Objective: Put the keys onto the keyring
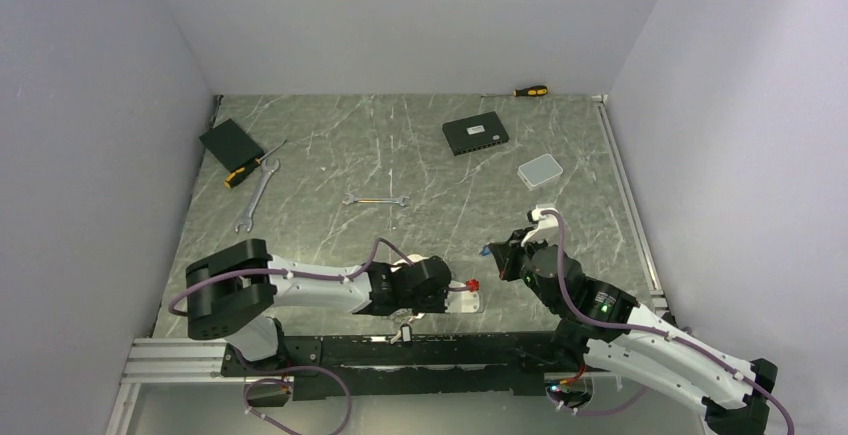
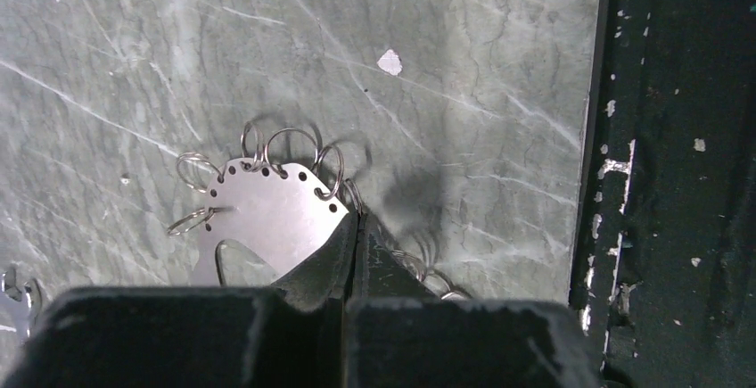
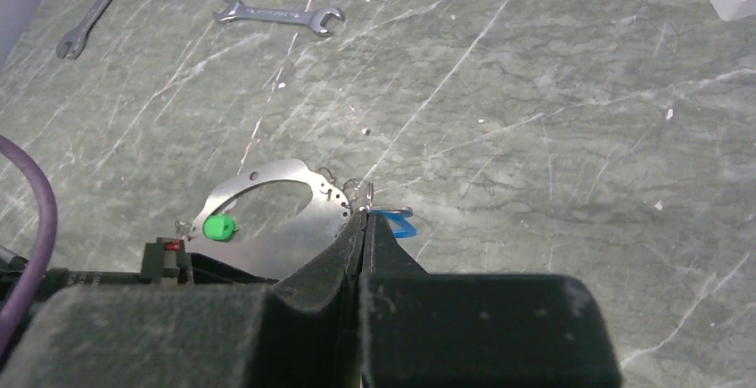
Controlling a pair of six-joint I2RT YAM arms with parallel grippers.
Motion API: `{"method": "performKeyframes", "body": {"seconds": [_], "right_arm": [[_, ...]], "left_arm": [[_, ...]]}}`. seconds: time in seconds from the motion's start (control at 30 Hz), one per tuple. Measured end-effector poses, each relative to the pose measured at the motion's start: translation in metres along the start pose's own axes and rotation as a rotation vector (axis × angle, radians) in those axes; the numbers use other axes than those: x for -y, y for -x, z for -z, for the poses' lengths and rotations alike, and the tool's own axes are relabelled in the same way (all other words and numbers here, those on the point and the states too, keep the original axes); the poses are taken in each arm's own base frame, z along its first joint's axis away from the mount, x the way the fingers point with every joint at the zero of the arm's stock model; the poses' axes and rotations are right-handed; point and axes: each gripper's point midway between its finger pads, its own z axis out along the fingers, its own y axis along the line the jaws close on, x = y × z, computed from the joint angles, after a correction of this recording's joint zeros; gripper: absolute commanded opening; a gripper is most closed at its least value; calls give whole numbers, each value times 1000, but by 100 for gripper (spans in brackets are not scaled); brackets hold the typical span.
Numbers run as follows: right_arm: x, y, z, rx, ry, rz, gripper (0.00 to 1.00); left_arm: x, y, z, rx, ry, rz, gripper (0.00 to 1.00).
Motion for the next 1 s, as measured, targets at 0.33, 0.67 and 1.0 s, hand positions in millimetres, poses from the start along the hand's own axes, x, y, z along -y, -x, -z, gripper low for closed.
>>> {"method": "performKeyframes", "body": {"seconds": [0.33,0.67,1.0], "right_arm": [[0,-2,-1,-7,-4,6,0],[1,-5,-3,-19,-7,20,0],[1,-6,-3,-24,-10,24,0]], "left_arm": [[-3,20,22,56,-13,-11,0],[-1,21,29,63,-32,-17,23],[7,11,19,29,-65,-30,45]]}}
